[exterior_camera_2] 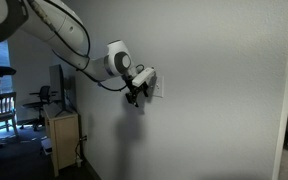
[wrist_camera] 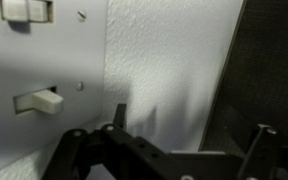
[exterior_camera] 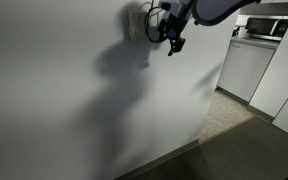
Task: Turn off the left light switch
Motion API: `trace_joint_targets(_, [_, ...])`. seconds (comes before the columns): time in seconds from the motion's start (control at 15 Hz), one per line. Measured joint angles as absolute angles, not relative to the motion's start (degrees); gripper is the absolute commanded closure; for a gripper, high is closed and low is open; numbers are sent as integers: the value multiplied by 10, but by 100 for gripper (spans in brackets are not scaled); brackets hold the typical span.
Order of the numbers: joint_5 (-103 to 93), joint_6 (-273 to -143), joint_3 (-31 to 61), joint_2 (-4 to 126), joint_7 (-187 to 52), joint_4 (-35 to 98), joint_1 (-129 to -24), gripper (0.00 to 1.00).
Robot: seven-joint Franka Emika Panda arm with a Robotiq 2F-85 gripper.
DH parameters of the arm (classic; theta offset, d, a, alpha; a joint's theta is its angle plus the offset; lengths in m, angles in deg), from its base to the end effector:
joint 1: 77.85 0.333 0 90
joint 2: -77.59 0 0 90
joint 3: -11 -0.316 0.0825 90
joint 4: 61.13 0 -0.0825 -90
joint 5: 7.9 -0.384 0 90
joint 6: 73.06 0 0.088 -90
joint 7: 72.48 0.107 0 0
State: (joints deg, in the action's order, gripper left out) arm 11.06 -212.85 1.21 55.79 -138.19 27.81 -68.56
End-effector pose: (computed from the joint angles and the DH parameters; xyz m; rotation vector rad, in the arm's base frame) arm 0.6775 0.2142 0.4894 1.8287 1.9769 0.5305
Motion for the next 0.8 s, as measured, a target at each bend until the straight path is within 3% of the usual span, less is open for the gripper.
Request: trace_joint_targets(0.8, [108, -2082, -8, 590, -1436, 270, -676, 0])
